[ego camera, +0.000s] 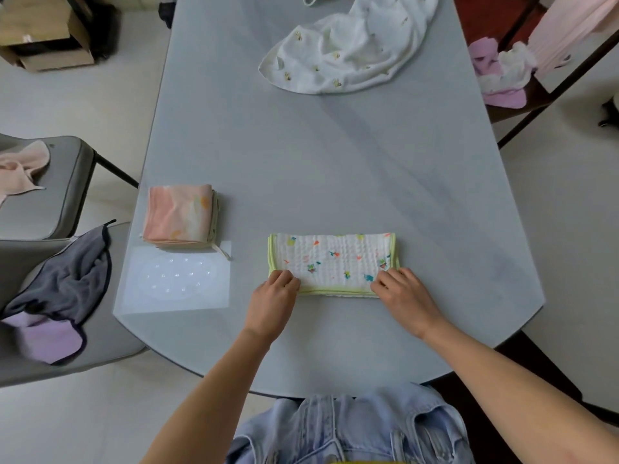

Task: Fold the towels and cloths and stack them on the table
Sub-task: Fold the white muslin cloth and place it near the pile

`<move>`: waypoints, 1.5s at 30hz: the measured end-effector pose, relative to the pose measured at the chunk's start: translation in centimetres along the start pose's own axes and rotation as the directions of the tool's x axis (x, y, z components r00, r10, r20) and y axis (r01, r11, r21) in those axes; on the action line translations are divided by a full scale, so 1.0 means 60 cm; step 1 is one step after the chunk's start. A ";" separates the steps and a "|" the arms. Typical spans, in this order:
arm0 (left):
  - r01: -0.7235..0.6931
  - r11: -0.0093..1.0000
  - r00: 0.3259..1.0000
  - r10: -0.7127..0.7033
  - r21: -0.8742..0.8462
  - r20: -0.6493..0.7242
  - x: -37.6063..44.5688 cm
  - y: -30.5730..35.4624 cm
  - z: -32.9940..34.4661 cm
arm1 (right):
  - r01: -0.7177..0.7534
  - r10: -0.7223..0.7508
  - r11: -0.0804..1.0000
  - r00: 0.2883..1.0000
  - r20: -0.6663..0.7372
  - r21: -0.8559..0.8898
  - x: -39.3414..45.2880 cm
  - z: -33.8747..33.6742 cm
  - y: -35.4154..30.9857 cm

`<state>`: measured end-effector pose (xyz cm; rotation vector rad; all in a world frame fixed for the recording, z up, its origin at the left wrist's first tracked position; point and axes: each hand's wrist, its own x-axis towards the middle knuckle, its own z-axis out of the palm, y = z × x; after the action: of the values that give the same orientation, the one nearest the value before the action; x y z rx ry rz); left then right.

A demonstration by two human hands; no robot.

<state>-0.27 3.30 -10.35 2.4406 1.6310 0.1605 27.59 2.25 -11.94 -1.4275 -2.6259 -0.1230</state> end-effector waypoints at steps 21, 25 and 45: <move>-0.316 0.936 0.891 0.237 0.153 0.387 0.156 0.076 0.017 | -0.687 0.554 0.487 0.720 0.417 0.539 0.109 -0.012 0.114; -0.305 0.944 0.904 0.246 0.124 0.349 0.145 0.077 0.033 | -0.686 0.566 0.508 0.722 0.398 0.521 0.106 -0.008 0.124; -0.156 0.981 0.981 0.168 -0.118 0.096 0.131 0.053 0.034 | -0.574 0.617 0.719 0.787 0.022 0.391 0.108 -0.020 0.037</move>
<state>6.03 9.17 -11.79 2.4520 1.3433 0.1395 26.10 8.63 -9.62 -1.9481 -1.8251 0.3543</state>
